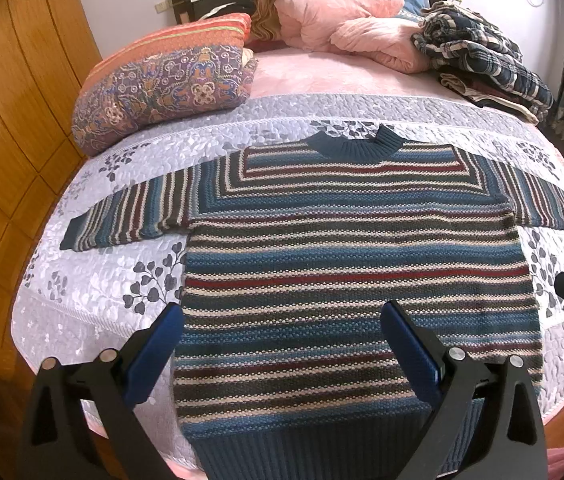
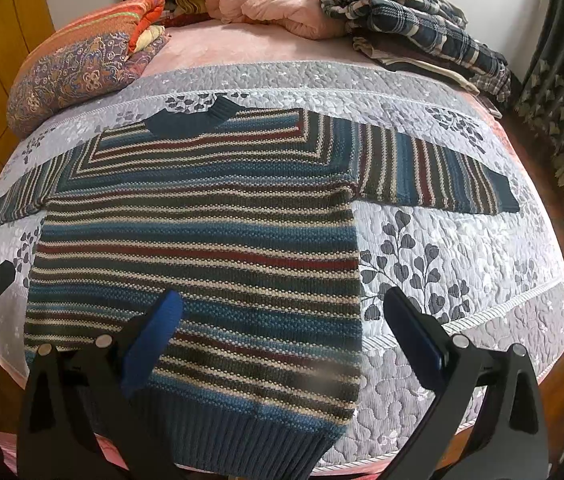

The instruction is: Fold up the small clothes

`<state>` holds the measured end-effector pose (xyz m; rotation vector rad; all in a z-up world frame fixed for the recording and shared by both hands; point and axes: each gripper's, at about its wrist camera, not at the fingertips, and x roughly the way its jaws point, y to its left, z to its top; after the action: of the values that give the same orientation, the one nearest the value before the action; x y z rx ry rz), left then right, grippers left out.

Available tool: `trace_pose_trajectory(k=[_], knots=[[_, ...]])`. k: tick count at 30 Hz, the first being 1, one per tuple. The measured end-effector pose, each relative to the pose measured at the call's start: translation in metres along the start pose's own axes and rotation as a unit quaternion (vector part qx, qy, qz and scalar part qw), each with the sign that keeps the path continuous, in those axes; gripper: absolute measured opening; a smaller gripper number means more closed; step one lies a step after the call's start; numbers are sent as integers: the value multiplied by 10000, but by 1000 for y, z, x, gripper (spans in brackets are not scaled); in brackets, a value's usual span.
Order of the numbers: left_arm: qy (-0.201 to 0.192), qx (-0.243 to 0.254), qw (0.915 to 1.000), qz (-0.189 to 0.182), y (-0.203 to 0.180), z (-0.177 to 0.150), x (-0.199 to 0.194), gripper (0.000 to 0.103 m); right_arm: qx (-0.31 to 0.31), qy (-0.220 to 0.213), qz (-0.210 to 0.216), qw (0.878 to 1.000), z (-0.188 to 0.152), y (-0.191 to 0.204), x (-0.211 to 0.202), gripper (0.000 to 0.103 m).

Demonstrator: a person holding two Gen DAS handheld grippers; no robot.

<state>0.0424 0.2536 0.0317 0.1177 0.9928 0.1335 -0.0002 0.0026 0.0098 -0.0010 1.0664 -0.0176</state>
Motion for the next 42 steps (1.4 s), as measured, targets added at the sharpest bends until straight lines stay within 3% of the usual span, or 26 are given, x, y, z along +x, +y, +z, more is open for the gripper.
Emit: trace_pose_trajectory(k=[42], knots=[[-15,-35,10000,77,-1,4,0,99,121,-107,87,9998,6,-8,-3,100]])
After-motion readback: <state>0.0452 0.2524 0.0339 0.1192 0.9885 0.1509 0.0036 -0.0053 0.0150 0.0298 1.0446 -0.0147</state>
